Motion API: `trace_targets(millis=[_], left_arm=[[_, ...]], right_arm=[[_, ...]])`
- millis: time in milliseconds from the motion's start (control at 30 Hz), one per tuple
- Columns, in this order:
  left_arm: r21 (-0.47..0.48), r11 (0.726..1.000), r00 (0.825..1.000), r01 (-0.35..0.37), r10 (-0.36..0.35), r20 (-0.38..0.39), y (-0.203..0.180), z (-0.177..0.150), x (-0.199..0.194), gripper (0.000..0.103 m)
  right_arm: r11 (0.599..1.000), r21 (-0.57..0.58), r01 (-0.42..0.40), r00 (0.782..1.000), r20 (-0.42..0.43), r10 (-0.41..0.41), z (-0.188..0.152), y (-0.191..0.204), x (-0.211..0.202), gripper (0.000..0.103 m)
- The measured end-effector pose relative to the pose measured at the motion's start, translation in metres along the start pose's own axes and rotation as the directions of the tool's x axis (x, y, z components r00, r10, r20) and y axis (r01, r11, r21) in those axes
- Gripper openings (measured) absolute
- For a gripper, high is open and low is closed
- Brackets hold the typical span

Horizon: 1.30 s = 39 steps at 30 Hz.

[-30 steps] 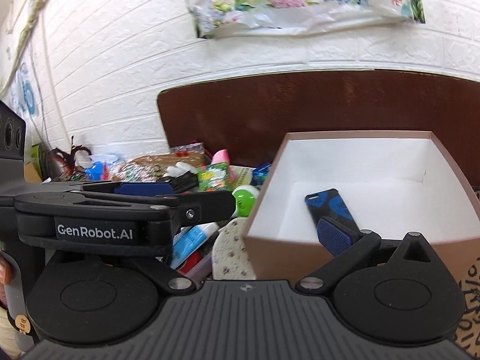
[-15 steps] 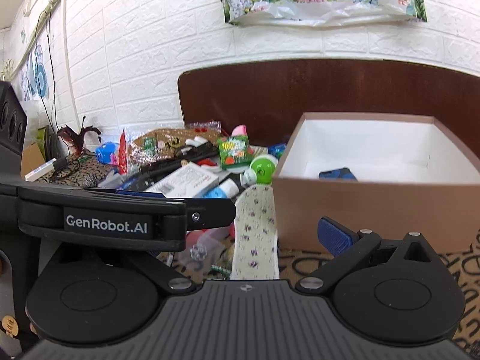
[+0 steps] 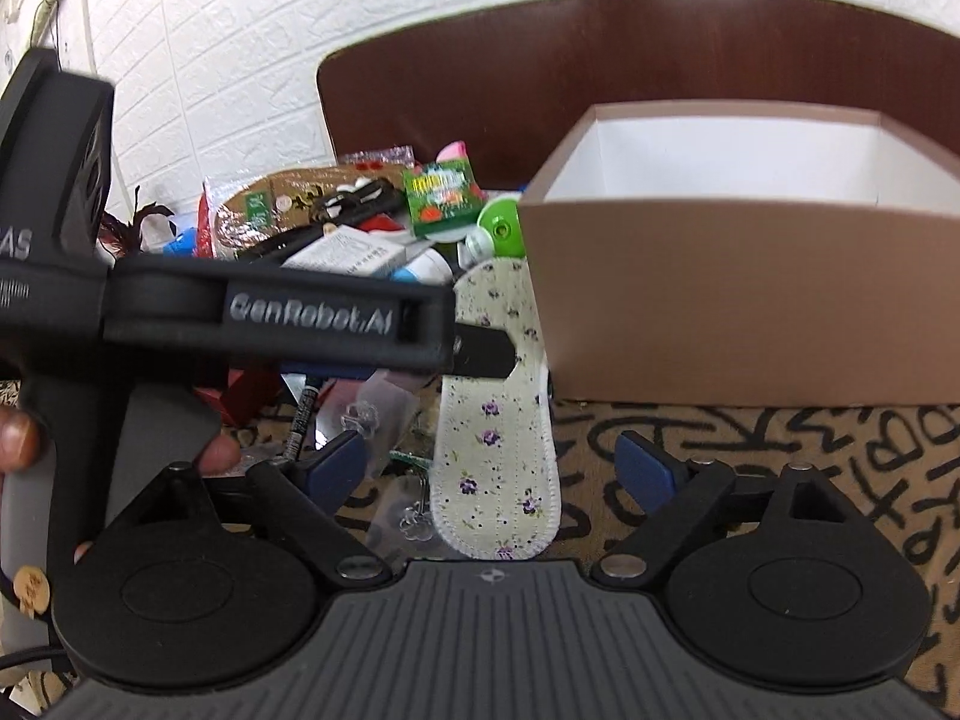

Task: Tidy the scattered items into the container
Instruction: 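Reach the left tool to the floral insole and close on it, then lift the floral insole with the left tool over the box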

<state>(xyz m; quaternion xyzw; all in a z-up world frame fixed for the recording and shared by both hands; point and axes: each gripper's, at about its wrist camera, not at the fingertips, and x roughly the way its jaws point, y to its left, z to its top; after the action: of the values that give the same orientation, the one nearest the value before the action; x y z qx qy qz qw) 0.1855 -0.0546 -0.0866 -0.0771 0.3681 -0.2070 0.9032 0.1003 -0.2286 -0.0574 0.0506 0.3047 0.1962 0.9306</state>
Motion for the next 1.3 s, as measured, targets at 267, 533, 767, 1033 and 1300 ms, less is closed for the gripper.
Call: trace_targets(millis=[267, 533, 767, 1033, 1300], left_arm=[[-0.044, 0.999, 0.998, -0.011, 0.008, -0.066, 0.01, 0.006, 0.032, 0.083], [-0.103, 0.995, 0.995, -0.008, -0.003, -0.102, 0.022, 0.015, 0.051, 0.066], [-0.132, 0.991, 0.994, -0.001, -0.014, -0.113, 0.03, 0.019, 0.053, 0.032], [-0.174, 0.984, 0.993, 0.039, -0.058, -0.107, 0.032, 0.018, 0.041, 0.01], [-0.164, 0.986, 0.993, 0.01, -0.029, -0.113, 0.031, 0.01, 0.039, 0.038]], right_arm=[[0.999, 0.026, -0.025, 0.999, -0.038, 0.026, -0.001, -0.009, 0.022, 0.082], [0.996, 0.073, -0.057, 0.996, -0.067, 0.062, 0.0, -0.019, 0.039, 0.075], [0.995, 0.06, -0.076, 0.994, -0.077, 0.081, 0.002, -0.019, 0.047, 0.063], [0.995, 0.05, -0.088, 0.991, -0.093, 0.092, 0.002, -0.016, 0.033, 0.061], [0.996, 0.04, -0.085, 0.99, -0.11, 0.088, 0.001, -0.005, 0.026, 0.06]])
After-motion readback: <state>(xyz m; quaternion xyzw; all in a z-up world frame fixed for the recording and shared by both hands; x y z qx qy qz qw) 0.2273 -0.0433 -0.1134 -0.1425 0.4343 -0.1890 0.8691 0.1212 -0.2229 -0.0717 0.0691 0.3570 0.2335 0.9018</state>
